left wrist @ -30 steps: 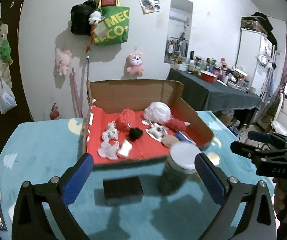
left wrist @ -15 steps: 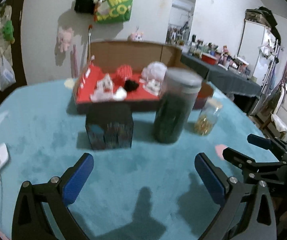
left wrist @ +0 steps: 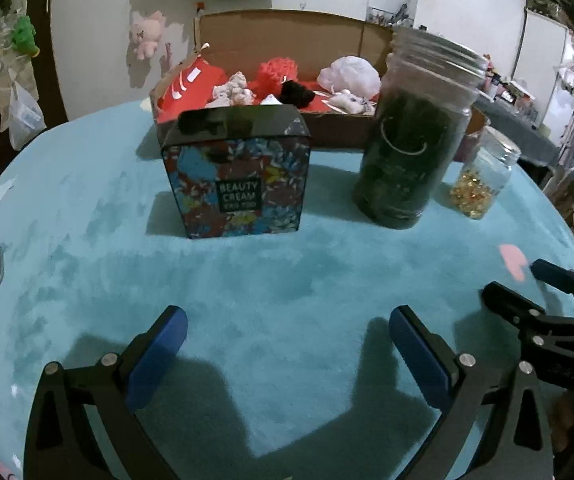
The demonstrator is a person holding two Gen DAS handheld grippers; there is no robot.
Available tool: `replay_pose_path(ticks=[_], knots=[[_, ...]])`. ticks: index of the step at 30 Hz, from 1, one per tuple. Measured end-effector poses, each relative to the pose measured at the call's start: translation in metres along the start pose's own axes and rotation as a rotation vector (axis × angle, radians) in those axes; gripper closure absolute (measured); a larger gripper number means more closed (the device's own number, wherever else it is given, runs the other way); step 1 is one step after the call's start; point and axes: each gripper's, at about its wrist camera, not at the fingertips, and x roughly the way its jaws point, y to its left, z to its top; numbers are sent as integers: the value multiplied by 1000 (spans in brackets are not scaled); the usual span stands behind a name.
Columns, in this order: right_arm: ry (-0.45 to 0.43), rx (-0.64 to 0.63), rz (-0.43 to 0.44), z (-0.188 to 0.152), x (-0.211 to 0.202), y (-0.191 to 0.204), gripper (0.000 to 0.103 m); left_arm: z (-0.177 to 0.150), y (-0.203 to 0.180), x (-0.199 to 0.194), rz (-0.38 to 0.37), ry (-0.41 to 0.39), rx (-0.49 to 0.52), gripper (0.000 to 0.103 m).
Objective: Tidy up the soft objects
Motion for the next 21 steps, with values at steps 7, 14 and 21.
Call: replay_pose_path(ticks=[7, 14, 21], knots=[[-5, 15, -6, -1, 0, -1, 7, -2, -5, 4, 53, 19, 16, 0], [-8, 23, -7, 0, 1, -1, 6, -2, -5, 4, 58, 14, 11, 0], [-8, 24, -7, 0, 2, -1, 6, -2, -5, 4, 58, 15, 11, 0]])
